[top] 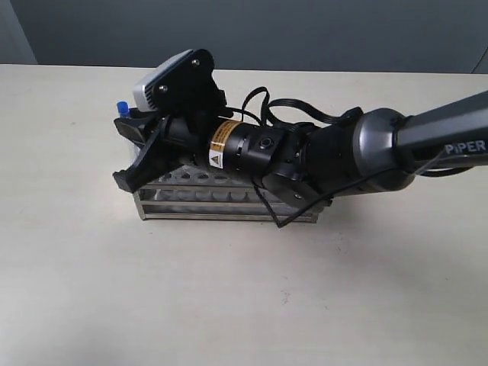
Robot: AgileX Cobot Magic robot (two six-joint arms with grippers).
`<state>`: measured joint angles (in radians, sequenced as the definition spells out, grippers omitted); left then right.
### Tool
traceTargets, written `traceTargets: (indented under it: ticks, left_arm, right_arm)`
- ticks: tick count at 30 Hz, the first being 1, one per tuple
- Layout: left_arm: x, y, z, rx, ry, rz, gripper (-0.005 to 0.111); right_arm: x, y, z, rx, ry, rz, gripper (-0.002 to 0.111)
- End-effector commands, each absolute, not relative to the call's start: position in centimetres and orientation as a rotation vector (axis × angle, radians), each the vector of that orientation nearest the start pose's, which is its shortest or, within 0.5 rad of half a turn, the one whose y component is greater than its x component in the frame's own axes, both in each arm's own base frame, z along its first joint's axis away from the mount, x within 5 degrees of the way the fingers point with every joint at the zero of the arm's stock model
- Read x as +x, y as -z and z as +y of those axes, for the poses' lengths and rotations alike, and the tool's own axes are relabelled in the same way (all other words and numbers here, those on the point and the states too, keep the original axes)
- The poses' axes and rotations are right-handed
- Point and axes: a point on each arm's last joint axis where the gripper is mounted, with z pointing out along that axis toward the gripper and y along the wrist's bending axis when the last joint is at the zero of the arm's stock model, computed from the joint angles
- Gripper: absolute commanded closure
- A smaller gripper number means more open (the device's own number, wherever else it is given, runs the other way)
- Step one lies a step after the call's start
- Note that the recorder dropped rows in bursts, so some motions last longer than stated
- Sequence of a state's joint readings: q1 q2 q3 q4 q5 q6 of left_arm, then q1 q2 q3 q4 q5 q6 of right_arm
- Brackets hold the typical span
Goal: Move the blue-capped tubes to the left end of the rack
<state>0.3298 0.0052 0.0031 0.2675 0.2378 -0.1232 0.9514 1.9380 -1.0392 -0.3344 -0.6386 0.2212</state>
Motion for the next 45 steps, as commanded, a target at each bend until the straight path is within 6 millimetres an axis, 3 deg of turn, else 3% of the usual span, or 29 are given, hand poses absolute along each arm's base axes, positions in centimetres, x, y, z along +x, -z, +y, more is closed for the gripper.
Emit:
traceTargets:
  ticks: [1, 9, 13, 14, 16, 17, 20, 24, 28, 30, 32, 38, 42, 45]
  left_arm:
    - [5.1, -19.3, 2.3, -0.211, -0.396, 1.711, 0.106]
    - [5.1, -19.3, 2.3, -0.211, -0.396, 1.711, 0.106]
    - [5.1, -19.3, 2.3, -0.211, -0.396, 1.711, 0.106]
    - [5.1, -19.3, 2.3, -0.211, -0.396, 1.711, 0.106]
    - [5.1, -19.3, 2.3, -0.211, -0.396, 1.711, 0.106]
    - [5.1, -19.3, 2.3, -0.211, -0.396, 1.711, 0.106]
    - [5.1, -19.3, 2.3, -0.211, -0.396, 1.711, 0.106]
    - [5.1, -19.3, 2.3, -0.211, -0.396, 1.711, 0.106]
    - [5.1, -19.3, 2.3, -0.211, -0.396, 1.711, 0.106]
    - [5.1, -19.3, 2.3, -0.211, -0.396, 1.711, 0.106]
    - [5.1, -19.3, 2.3, -0.211, -0.396, 1.711, 0.106]
    - [5.1, -19.3, 2.3, -0.211, -0.396, 1.711, 0.106]
    - [5.1, -19.3, 2.3, -0.211, -0.396, 1.711, 0.106]
    - [5.1, -19.3, 2.3, -0.211, -0.396, 1.711, 0.106]
  right_arm:
    - [22.7, -16.7, 35.1, -1.038, -0.801, 1.592, 0.109]
    - [22.9, -13.9, 35.1, -1.054, -0.789, 1.69, 0.109]
    - [22.9, -13.6, 35.1, -1.061, -0.781, 1.701, 0.109]
    - [22.9, -13.6, 35.1, -1.062, -0.78, 1.702, 0.106]
    - [22.8, -13.3, 35.0, -1.071, -0.775, 1.739, 0.089]
    - [22.7, -13.1, 35.0, -1.082, -0.78, 1.771, 0.074]
    - [22.5, -12.9, 34.9, -1.111, -0.777, 1.778, 0.069]
    - [22.5, -15.4, 34.8, -1.085, -0.786, 1.732, 0.069]
    - [22.2, -19.7, 33.8, -1.067, -0.736, 1.707, 0.071]
    - [21.9, -22.5, 32.7, -1.08, -0.667, 1.693, 0.086]
    - [21.6, -25.3, 31.3, -1.12, -0.569, 1.647, 0.11]
    - [22.5, -33.2, 24.1, -0.94, -0.409, 1.626, 0.108]
    - [23.5, -34.3, 17.7, -0.779, -0.274, 1.695, 0.108]
    - [22.4, -34.3, 13.4, -0.661, -0.218, 1.713, 0.108]
